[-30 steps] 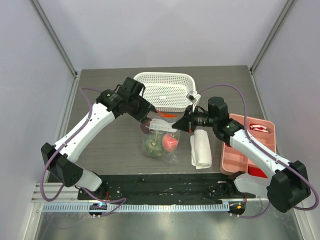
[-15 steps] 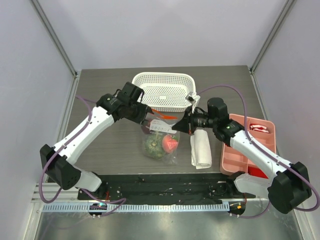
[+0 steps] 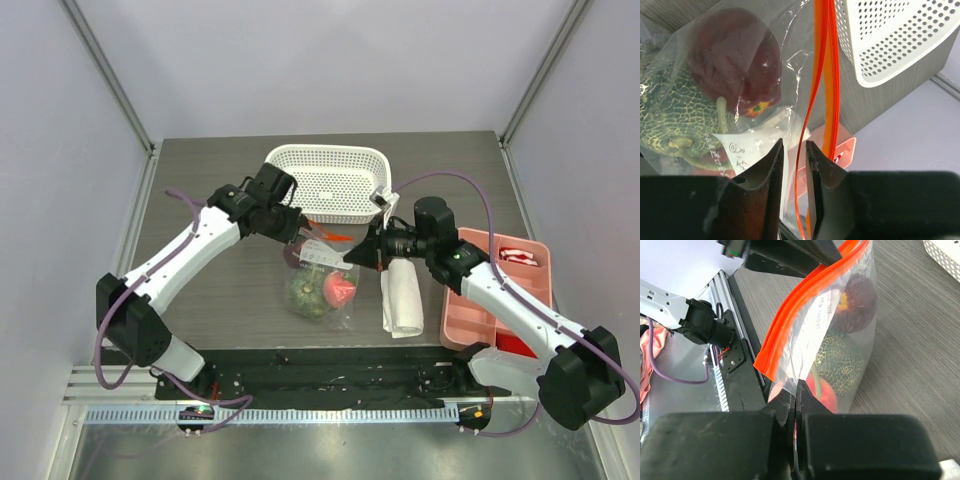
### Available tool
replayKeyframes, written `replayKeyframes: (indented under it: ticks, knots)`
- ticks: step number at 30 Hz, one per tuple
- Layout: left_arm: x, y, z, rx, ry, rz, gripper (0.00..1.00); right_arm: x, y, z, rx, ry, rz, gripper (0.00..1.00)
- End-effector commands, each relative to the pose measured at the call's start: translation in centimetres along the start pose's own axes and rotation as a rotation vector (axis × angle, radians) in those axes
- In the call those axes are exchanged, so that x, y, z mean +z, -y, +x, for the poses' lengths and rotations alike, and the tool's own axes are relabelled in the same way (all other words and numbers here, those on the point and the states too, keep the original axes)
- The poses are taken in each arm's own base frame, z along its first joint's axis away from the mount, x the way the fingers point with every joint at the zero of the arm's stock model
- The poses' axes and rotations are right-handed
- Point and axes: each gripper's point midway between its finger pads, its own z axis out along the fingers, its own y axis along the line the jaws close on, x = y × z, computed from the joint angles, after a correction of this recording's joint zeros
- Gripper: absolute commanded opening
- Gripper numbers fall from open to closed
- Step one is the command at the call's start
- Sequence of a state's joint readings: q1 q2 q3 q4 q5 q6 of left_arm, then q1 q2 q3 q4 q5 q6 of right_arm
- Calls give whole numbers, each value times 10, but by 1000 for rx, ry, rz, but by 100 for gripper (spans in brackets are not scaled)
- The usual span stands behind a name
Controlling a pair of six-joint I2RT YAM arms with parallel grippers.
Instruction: Open the zip-top bag and remove the fake food
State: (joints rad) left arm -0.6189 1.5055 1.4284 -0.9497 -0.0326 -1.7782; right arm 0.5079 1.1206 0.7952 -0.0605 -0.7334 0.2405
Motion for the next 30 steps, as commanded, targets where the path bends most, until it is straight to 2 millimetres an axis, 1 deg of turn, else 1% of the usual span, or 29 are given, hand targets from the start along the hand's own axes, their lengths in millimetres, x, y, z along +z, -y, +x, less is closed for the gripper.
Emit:
replayKeyframes:
  ticks: [1,3,4,5,6,7,8,9,10,11,12,13,14,15,16,17,18,19,20,21,22,24,25,26,27,29,30]
  knots:
    - [11,9,1,-29,-11,16,23,-5,-17,-27,-78,61,-24,1]
    - [13,10,1,-28,-6,15,18,-4,-19,-28,-82,62,-28,1]
    - [13,12,-3,-8,17,26,15,-4,-19,-27,-84,61,-25,1]
    - [11,15,-8,9,42,42,7,-4,-19,-27,-84,61,-24,1]
    - [4,21,-11,36,67,70,1,-4,-20,-27,-81,58,-21,1]
    - [0,22,-15,63,88,71,0,-4,-20,-26,-75,54,-10,1]
    - [-3,24,-20,153,117,92,0,-5,-22,-26,-71,56,-9,6]
    - [-7,30,-19,200,117,124,0,-6,-24,-27,-54,58,-7,14]
    - [-12,34,-19,236,120,151,0,-7,-22,-26,-34,55,29,24]
    - [-14,31,-18,317,117,150,0,-10,-22,-27,-24,69,55,43]
    - [-15,29,-18,353,115,141,0,-12,-21,-27,14,74,79,50]
    - [-17,30,-17,403,112,135,0,-14,-21,-22,41,59,95,53]
    - [-16,23,-15,452,95,109,0,-19,-18,-24,58,76,134,57]
    - [-16,16,-14,541,93,89,0,-22,-15,-23,81,77,163,58]
    - [-18,12,-12,592,88,73,0,-25,-13,-17,125,65,194,61]
    - [-17,8,-10,646,83,60,0,-29,-6,-17,140,73,244,65]
    - [-18,3,-12,753,90,40,0,-33,-5,-16,156,74,264,66]
    - [-20,-2,-7,819,93,20,0,-35,-5,-11,186,50,286,67]
    - [-24,-1,-6,883,100,17,0,-37,-3,-11,201,44,306,67]
    - [-25,-4,-5,985,101,11,0,-38,-1,-12,217,37,328,67]
    - [-27,-8,-2,1031,94,-2,0,-41,-3,-15,235,25,343,67]
    - [-33,-8,4,1098,75,20,0,-43,-4,-23,275,26,363,67]
    - [-36,-9,7,1162,73,26,0,-41,-6,-31,295,16,366,67]
    - [-42,-7,4,1178,97,30,0,-38,-9,-35,327,15,359,67]
    - [-49,-5,2,1200,112,44,0,-37,-17,-46,339,11,331,67]
    - [-59,-3,-5,1244,147,55,0,-24,-21,-49,413,-19,290,67]
    - [-68,0,-5,1253,157,80,0,-20,-27,-59,432,-6,264,67]
